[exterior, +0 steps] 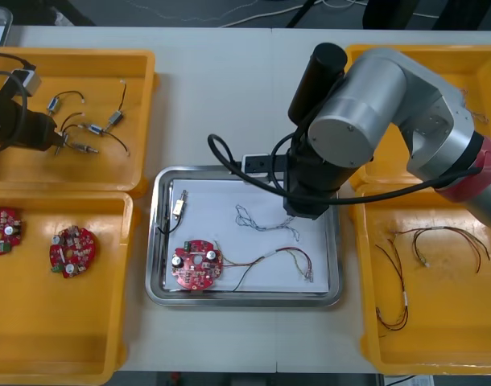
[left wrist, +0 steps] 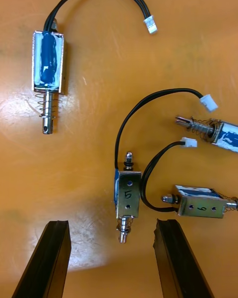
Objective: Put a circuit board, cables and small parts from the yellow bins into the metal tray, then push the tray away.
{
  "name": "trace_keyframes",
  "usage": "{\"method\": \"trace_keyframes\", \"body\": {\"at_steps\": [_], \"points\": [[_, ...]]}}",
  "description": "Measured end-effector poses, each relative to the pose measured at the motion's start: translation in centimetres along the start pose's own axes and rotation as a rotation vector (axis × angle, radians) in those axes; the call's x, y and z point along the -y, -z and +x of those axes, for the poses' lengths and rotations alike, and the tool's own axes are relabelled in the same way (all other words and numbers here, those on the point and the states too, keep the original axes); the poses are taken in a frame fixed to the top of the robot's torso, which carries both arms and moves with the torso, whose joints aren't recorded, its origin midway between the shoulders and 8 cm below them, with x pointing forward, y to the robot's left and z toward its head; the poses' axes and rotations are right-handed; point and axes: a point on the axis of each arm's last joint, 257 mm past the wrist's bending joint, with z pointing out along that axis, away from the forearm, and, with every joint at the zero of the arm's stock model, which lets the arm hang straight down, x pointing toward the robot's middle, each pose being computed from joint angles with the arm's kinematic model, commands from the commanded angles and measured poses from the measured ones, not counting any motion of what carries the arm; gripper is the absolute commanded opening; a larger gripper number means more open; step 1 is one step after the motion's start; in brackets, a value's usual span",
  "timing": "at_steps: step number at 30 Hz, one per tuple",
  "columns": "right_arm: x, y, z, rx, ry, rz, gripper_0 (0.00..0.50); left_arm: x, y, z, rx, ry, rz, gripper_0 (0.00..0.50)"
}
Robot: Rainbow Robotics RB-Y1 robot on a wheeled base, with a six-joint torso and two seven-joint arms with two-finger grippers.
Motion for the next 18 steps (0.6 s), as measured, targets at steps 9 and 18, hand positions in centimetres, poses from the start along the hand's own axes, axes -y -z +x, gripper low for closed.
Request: {"method": "trace_keyframes", "body": {"at_steps": [9, 18], "points": [[1.1, 4.4, 2.2, -0.045, -0.280, -0.004, 0.500, -0.8, -0.7, 0.8, -0.014, 0.020, -0.012, 0.470], [2.2, 8.7, 3.2, 0.005, -0.556, 0.032, 0.500, -1.1, -1.2, 1.1, -0.019, 0.008, -0.031, 0.444]]}}
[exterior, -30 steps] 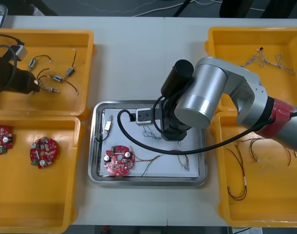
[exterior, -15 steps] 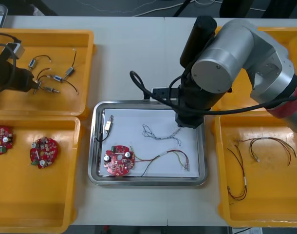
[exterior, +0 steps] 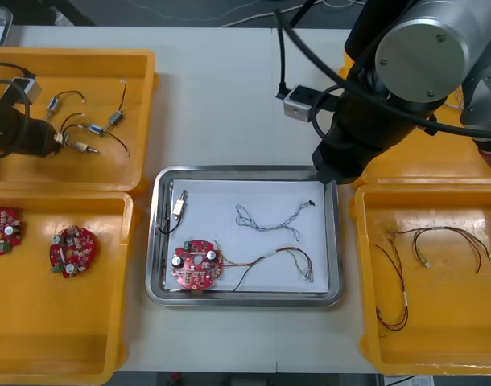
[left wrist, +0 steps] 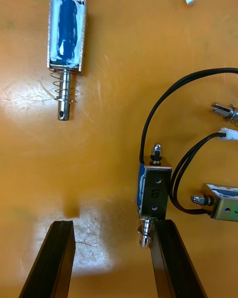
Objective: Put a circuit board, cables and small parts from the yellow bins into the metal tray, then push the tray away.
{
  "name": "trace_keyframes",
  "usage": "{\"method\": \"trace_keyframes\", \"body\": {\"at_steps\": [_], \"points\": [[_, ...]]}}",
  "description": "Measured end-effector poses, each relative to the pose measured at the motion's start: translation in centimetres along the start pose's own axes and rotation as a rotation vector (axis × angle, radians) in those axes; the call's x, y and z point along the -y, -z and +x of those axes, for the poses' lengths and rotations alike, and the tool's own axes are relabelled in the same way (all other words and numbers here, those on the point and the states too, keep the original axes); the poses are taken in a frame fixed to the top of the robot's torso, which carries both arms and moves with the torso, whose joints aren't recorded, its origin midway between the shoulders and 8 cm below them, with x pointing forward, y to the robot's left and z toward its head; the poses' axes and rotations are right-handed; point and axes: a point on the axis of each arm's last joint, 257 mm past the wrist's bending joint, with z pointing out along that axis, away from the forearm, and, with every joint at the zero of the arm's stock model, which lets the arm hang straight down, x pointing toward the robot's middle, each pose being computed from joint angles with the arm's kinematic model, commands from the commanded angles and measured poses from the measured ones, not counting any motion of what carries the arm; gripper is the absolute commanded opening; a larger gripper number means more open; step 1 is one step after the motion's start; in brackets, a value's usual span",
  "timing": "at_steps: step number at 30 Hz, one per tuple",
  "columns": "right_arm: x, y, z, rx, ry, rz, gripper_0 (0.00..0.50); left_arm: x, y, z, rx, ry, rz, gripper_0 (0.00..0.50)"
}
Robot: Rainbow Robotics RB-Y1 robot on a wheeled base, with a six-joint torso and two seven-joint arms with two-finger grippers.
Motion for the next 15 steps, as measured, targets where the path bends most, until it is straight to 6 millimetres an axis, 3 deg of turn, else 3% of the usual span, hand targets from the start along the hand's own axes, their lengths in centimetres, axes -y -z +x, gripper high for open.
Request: {"method": "trace_keyframes", "body": {"at_steps": [5, 15], "points": [[0.3, 1.4, 0.5, 0.075, -0.116, 0.021, 0.500, -0.1, -0.1, 0.1, -0.003, -0.005, -0.008, 0.442], [1.2, 2.6, 4.1, 0.158, -0.378, 0.067, 0.500, 0.1, -0.3, 0.3, -0.013, -0.017, -0.011, 0.443]]}}
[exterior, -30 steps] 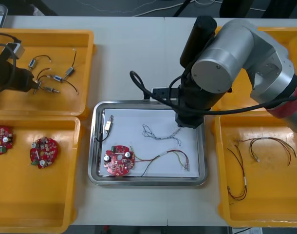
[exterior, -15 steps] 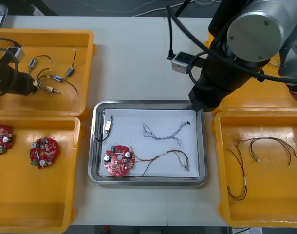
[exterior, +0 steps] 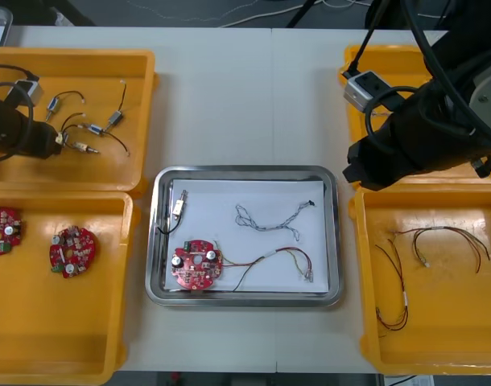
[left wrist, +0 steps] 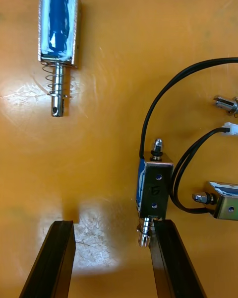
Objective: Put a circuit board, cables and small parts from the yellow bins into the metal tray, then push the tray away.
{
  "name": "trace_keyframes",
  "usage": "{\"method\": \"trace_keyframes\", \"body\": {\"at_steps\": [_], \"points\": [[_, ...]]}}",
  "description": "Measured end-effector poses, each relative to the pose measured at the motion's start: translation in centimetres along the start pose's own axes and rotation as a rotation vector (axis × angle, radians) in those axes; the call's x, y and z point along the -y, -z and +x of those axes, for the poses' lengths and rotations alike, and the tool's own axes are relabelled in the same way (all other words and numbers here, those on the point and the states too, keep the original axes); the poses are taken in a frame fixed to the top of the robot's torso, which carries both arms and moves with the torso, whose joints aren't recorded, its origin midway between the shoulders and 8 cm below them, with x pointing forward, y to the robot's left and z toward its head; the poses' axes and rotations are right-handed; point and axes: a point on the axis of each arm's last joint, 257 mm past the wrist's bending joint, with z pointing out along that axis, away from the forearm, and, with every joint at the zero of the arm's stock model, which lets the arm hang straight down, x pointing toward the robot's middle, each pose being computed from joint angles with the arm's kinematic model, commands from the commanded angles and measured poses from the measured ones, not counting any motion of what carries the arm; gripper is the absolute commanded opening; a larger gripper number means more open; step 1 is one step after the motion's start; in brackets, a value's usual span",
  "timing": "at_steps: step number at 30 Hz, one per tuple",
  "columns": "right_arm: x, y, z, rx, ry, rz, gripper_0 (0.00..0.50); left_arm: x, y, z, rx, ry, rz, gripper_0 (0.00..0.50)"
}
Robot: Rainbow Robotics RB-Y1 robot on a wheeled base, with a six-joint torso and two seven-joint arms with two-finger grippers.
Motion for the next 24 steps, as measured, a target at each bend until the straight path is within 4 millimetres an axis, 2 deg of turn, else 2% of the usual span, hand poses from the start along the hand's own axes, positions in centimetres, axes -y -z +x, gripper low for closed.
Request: {"method": "trace_keyframes", "body": {"at_steps": [6, 10, 14, 15, 16, 17, 18, 19, 24], "points": [[1.5, 0.5, 2.1, 0.008, -0.114, 0.021, 0.500, 0.5, -0.3, 0.2, -0.009, -0.011, 0.003, 0.440], [2.9, 1.0, 3.1, 0.014, -0.163, 0.033, 0.500, 1.2, -0.7, 0.3, -0.011, -0.014, 0.014, 0.392], [4.4, 1.5, 4.2, 0.018, -0.212, 0.044, 0.500, 1.9, -1.1, 0.4, -0.013, -0.018, 0.020, 0.294], [4.8, 1.6, 4.5, 0.018, -0.224, 0.046, 0.500, 1.9, -1.1, 0.4, -0.013, -0.021, 0.019, 0.203], [5.1, 1.7, 4.7, 0.017, -0.234, 0.049, 0.500, 1.9, -1.1, 0.3, -0.012, -0.024, 0.018, 0.132], [5.5, 1.8, 5.0, 0.016, -0.245, 0.054, 0.500, 1.9, -1.1, 0.2, -0.009, -0.028, 0.016, 0.092], [5.9, 1.9, 5.3, 0.015, -0.256, 0.059, 0.500, 1.9, -1.1, 0.2, -0.007, -0.036, 0.014, 0.013], [6.3, 2.0, 5.6, 0.013, -0.266, 0.063, 0.500, 1.9, -1.2, 0.1, -0.004, -0.049, 0.012, 0.000], [8.3, 2.7, 7.1, 0.006, -0.314, 0.095, 0.500, 2.0, -1.3, -0.3, 0.009, -0.127, 0.006, 0.000]]}}
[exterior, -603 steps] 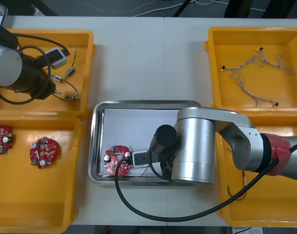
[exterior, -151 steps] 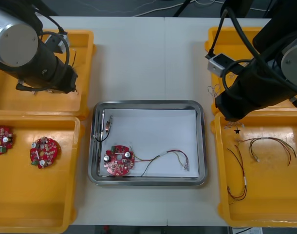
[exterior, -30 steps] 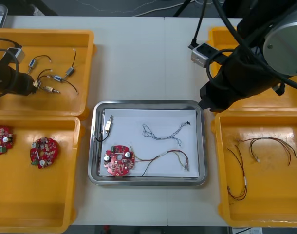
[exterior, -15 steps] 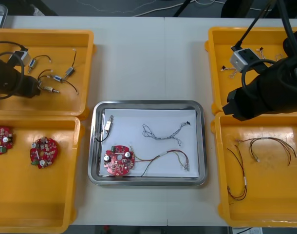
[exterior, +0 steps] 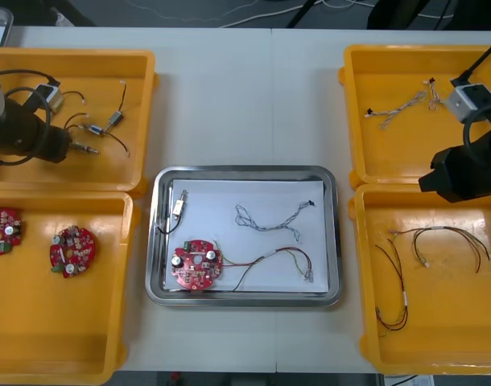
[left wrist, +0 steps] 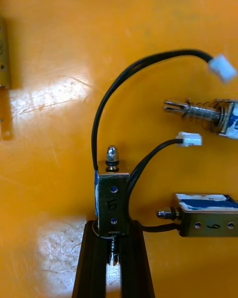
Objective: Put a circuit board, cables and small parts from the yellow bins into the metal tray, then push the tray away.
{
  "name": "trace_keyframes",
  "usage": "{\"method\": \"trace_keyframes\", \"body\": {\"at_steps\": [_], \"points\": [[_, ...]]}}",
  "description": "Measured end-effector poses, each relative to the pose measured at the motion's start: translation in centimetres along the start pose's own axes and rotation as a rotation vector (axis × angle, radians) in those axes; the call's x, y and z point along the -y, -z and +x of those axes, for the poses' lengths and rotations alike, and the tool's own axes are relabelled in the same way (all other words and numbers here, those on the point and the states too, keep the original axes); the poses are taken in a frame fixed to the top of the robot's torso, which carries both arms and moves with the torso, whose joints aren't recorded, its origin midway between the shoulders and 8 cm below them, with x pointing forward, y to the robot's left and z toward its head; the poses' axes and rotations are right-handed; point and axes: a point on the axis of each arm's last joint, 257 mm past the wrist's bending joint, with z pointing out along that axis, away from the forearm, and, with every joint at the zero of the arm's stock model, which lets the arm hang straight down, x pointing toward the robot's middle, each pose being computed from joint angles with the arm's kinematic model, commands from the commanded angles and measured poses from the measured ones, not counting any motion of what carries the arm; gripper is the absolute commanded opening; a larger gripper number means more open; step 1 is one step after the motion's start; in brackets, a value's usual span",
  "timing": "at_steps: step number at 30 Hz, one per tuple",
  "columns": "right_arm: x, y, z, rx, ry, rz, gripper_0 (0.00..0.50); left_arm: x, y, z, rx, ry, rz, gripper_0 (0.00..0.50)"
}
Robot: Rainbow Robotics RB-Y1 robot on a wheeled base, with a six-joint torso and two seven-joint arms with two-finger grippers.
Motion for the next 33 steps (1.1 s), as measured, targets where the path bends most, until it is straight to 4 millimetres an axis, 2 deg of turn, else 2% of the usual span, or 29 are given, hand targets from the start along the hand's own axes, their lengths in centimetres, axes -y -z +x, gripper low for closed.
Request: {"method": "trace_keyframes", "body": {"at_steps": [6, 13, 18, 30, 31, 33], "points": [[2.6, 0.5, 1.4, -0.008, -0.065, 0.028, 0.500, 0.1, 0.0, -0.3, 0.002, -0.013, -0.002, 0.000], [4.7, 0.9, 2.9, -0.015, -0.131, 0.036, 0.500, -0.6, 0.1, 0.4, -0.017, -0.085, 0.010, 0.000], [5.4, 1.0, 3.2, -0.017, -0.150, 0.040, 0.500, -1.3, 0.2, 0.6, -0.014, -0.182, 0.013, 0.000], [6.9, 0.5, 3.7, -0.040, -0.153, 0.050, 0.500, -2.3, 0.3, 1.3, -0.019, -0.145, 0.013, 0.000], [7.0, 0.4, 3.8, -0.045, -0.144, 0.049, 0.500, -2.3, 0.3, 1.4, -0.021, -0.143, 0.014, 0.024], [7.2, 0.3, 3.9, -0.052, -0.150, 0.047, 0.500, -2.4, 0.3, 1.4, -0.022, -0.142, 0.013, 0.204]]}}
